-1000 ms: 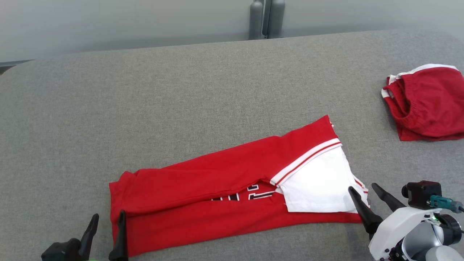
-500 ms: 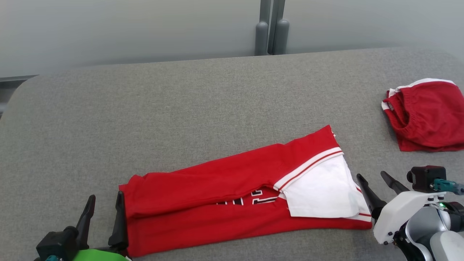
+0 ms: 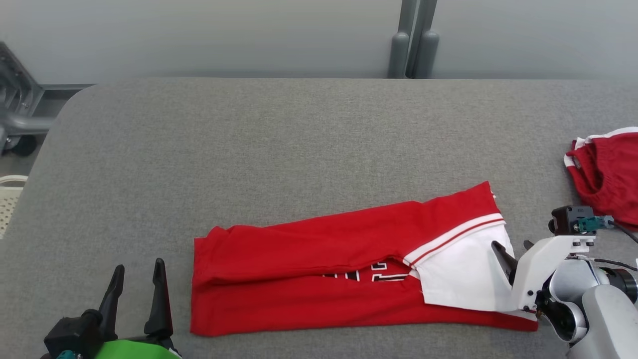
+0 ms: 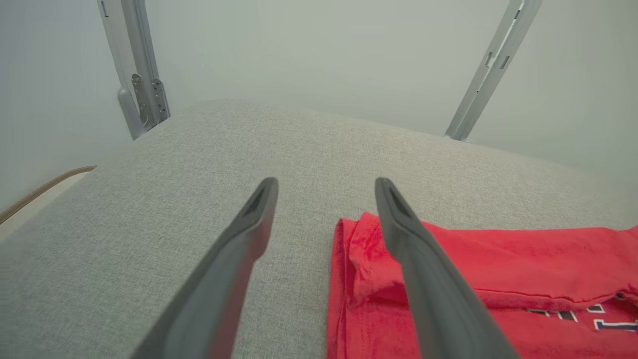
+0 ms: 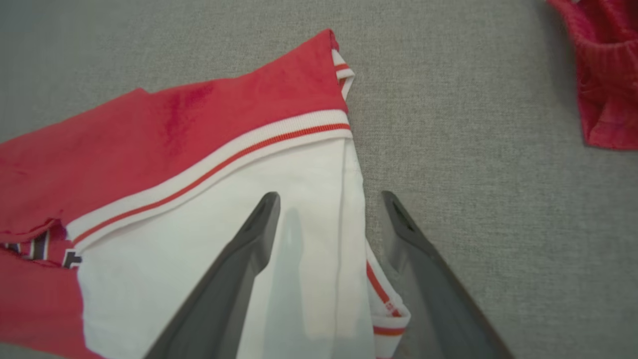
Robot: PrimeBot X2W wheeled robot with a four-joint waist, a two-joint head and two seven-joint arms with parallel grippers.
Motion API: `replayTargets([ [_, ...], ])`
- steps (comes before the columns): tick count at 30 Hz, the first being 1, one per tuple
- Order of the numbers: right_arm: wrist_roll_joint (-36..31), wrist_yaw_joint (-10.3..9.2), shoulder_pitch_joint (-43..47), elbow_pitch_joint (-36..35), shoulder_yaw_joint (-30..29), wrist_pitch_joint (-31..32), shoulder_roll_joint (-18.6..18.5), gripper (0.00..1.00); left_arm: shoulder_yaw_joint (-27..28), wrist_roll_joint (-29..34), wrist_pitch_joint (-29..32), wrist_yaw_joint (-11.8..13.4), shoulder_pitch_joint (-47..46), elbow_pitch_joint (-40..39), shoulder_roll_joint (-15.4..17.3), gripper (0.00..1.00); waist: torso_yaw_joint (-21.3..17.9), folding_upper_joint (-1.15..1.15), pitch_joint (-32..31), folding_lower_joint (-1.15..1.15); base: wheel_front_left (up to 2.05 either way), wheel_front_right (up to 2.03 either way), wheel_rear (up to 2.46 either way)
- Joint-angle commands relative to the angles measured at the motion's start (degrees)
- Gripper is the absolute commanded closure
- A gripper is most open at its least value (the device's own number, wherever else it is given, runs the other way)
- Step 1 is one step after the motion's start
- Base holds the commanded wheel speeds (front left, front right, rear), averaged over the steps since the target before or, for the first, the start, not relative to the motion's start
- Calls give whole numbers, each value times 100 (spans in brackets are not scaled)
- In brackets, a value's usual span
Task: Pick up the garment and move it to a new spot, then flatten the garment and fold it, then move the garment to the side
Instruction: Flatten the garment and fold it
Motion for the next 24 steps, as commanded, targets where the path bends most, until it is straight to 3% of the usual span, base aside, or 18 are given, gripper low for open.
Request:
replayTargets([
  [1, -12, -5, -77, 70, -19, 23, -8, 0, 33, 42, -28, 1, -8, -16, -16, 0, 143, 0, 12, 0, 0, 0, 0],
  [10, 54, -4, -497, 1239, -283, 242, 171, 0, 114, 105, -28, -12, 107, -30, -43, 0, 504, 0, -47, 0, 0, 0, 0],
  [19, -207, -1, -779, 1902, -98, 224, 218, 0, 153, 102, -28, -29, 157, -41, -56, 0, 603, 0, -80, 0, 0, 0, 0],
  [20, -251, -1, -802, 1963, -50, 212, 220, 6, 153, 103, -28, -28, 158, -39, -58, 0, 605, 0, -84, 0, 0, 0, 0],
  [21, -289, 0, -813, 2012, -10, 209, 218, 52, 155, 104, -28, -26, 162, -37, -61, 0, 606, 0, -89, 0, 0, 0, 0],
  [24, -444, -1, -868, 2166, 59, 178, 187, 100, 160, 97, -28, -28, 184, -38, -68, 0, 597, 0, -106, 0, 0, 0, 0],
])
